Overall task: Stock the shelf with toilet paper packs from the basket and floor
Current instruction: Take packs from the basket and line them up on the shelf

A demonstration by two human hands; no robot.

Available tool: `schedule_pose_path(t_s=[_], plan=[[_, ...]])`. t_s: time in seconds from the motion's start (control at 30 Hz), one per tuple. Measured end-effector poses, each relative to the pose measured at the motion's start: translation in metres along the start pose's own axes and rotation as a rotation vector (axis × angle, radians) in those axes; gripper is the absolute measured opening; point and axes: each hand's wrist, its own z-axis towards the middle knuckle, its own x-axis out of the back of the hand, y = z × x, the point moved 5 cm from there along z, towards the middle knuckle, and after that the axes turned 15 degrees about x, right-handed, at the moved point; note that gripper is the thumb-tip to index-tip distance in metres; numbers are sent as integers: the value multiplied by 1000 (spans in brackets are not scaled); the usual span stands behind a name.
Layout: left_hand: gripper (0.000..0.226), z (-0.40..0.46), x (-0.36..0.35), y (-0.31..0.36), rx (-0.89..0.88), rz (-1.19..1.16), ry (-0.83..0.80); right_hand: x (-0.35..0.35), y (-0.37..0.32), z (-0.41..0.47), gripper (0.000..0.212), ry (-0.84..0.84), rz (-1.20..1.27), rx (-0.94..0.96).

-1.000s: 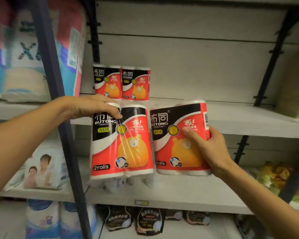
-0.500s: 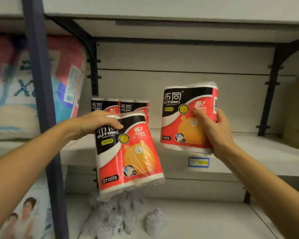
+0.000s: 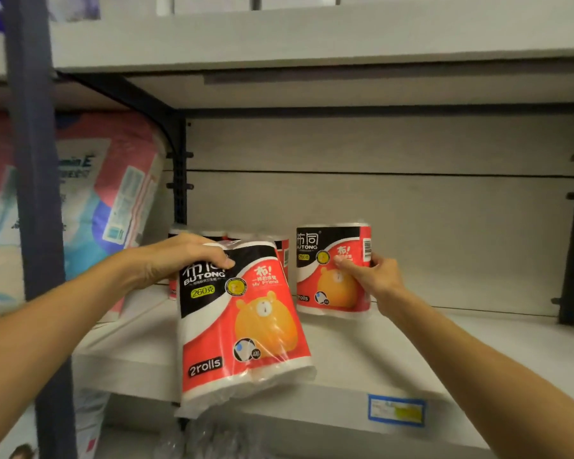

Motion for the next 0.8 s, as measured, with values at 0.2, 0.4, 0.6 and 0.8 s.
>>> schedule_pose_path(t_s=[0.2,0.4,0.6,0.8], plan=[[74,14,0,5,10,-37,23,-13,28,24,48,-87,-19,-29],[48,14,4,4,-15,-67,74,-25,48,43,41,-55,-81,-78],[65,8,8,0,-37,-53,149,-35,46,60,59,-37,-534,21],[66,-6,3,9,-74,28,115,-37,-13,19,66,-11,-629,176]])
